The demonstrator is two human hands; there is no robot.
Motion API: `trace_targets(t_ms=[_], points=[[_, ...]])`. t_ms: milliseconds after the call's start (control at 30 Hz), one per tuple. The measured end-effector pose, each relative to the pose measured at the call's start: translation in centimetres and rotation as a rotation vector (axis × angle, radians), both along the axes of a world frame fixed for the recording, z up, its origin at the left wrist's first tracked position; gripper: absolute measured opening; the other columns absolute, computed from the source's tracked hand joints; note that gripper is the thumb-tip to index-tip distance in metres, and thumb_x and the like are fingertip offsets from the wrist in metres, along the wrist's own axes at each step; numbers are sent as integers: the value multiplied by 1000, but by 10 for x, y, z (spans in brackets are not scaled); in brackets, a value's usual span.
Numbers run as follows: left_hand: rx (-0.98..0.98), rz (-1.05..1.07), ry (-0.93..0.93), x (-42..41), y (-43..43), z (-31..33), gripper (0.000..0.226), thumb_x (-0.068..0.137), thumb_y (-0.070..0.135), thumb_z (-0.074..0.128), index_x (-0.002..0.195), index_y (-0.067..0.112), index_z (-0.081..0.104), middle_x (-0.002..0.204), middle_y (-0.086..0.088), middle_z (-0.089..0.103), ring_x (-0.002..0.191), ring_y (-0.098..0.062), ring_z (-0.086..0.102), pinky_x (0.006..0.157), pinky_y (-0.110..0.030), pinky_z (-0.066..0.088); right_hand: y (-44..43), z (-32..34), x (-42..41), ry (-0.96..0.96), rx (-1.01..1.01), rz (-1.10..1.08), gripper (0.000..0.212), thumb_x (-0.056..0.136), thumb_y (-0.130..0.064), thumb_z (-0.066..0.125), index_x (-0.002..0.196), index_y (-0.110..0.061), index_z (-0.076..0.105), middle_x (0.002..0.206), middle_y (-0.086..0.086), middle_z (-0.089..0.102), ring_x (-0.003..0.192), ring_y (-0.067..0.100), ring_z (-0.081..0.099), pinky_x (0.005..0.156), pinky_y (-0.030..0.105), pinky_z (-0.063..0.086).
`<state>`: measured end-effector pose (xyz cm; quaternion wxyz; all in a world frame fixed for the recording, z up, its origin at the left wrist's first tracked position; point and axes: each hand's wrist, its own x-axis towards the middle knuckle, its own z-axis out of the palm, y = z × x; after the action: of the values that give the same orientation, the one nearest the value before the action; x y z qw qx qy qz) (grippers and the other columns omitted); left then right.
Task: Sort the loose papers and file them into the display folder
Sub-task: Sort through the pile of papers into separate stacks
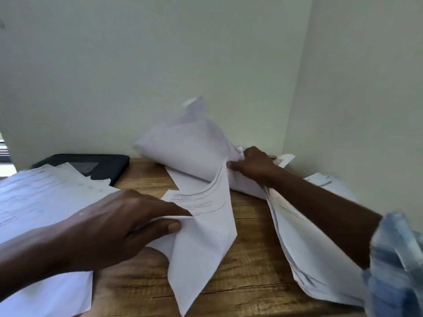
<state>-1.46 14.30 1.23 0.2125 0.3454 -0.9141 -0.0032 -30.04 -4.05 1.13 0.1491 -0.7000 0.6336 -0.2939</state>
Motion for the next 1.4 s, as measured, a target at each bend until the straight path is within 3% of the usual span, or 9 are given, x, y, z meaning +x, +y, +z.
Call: trace_targets(t_ms=[200, 333, 433, 533, 733, 1000, 1133, 1233, 1400], points=[[-151, -137, -302, 8, -40, -53, 48, 109, 52, 37, 156, 50, 31, 158, 33, 34, 131, 6, 53, 93, -33, 59, 16, 45, 14, 84, 251, 117, 46, 93, -34, 74, 121, 0, 59, 110, 10, 60, 91, 25, 58, 73, 28, 44], [-270, -302, -172, -49, 18, 1, 39, 107, 53, 45, 142, 39, 56, 143, 22, 60, 132, 3, 54, 107, -23, 46, 25, 44, 17, 150, 341, 170, 61, 92, -45, 72, 135, -4, 57, 116, 8, 64, 92, 23, 62, 59, 24, 46], [-317, -364, -272, -89, 28, 3, 42, 109, 56, 32, 141, 41, 54, 142, 16, 62, 132, -5, 56, 105, -29, 50, 31, 40, 20, 163, 356, 136, 65, 95, -43, 70, 138, 2, 50, 132, 14, 58, 117, 30, 60, 85, 33, 50], [-121, -345, -430, -135, 10, -9, 52, 106, 62, 29, 153, 43, 38, 162, 8, 40, 151, -18, 35, 122, -47, 31, 33, 40, 25, 164, 383, 152, 68, 94, -43, 70, 141, 0, 44, 143, 18, 52, 128, 33, 54, 108, 45, 47], [293, -286, -499, -205, -6, -22, 81, 86, 91, 29, 157, 57, 12, 172, 14, 3, 160, -22, -7, 121, -65, -14, 34, 41, 22, 203, 386, 192, 70, 95, -46, 69, 145, -4, 41, 149, 12, 46, 134, 30, 48, 108, 40, 43], [118, -231, -447, -264, -47, -27, 77, 97, 75, 33, 158, 29, 34, 166, -2, 33, 156, -26, 23, 125, -61, 6, 40, 32, 20, 238, 245, 243, 57, 98, -43, 65, 139, -8, 47, 132, 4, 51, 108, 17, 48, 81, 27, 42], [75, -327, -365, -237, -37, -21, 82, 95, 74, 13, 155, 25, 41, 159, -5, 45, 151, -23, 31, 127, -53, 6, 38, 17, 9, 254, 82, 241, 26, 102, -42, 58, 104, -18, 48, 110, 1, 49, 98, 18, 46, 68, 29, 32], [117, -412, -162, -181, -28, -17, 59, 101, 66, 41, 144, 29, 54, 150, 6, 54, 142, -10, 42, 125, -40, 19, 29, -2, 2, 168, -151, 129, 26, 104, -39, 55, 94, -15, 57, 105, 8, 59, 101, 31, 56, 74, 33, 30], [139, 106, -5, -72, -71, -26, 51, 95, 61, 57, 141, 39, 52, 145, 21, 52, 131, 3, 45, 114, -26, 35, 17, -36, 1, 46, -603, -68, 32, 105, -33, 52, 90, -8, 65, 91, 17, 70, 90, 40, 64, 69, 37, 33]])
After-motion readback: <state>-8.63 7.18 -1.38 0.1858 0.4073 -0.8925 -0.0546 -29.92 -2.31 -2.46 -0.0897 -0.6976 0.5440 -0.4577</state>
